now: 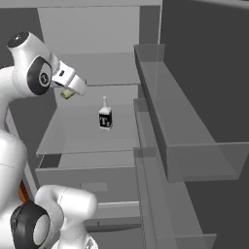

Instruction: Retrieve the butter from the fridge and place it on a plate on the dining table. Then retrieve the butter knife by the fridge and place it near the plate.

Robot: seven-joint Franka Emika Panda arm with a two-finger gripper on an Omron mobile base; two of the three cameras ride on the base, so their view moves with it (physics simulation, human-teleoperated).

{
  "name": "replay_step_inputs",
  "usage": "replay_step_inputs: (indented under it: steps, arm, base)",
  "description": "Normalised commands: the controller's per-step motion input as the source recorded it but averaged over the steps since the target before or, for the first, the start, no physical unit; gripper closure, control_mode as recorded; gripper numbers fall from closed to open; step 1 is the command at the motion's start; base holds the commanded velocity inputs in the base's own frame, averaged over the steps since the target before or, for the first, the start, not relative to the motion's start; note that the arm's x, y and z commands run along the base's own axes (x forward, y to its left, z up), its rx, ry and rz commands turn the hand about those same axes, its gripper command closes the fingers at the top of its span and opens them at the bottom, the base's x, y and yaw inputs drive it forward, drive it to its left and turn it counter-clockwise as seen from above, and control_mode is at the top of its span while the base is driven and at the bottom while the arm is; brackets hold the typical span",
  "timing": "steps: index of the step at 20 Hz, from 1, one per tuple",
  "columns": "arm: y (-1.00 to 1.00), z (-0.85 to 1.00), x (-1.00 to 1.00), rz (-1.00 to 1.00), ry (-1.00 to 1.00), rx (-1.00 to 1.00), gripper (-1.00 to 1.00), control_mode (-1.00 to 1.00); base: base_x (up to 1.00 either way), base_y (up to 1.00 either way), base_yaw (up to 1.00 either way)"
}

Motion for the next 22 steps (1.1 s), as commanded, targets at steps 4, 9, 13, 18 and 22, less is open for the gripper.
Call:
replay_step_inputs:
  steps: [4, 9, 13, 18, 22]
  arm:
    - [-0.13, 0.06, -1.00, 0.05, 0.00, 0.14, 1.00, -1.00]
    - [-0.20, 0.00, -1.00, 0.08, 0.00, 0.12, 1.00, -1.00]
    - [-0.05, 0.00, -1.00, 0.24, 0.01, 0.01, 1.00, -1.00]
    - [0.00, -0.06, -0.81, 0.34, 0.09, -0.01, 1.00, -1.00]
    - [0.00, -0.29, -0.42, 0.21, 0.14, -0.08, 1.00, -1.00]
  base:
    - [0.00, 0.00, 0.00]
    - [0.00, 0.00, 0.00]
    - [0.00, 0.00, 0.00]
    - [0.00, 0.00, 0.00]
    - [0.00, 0.00, 0.00]
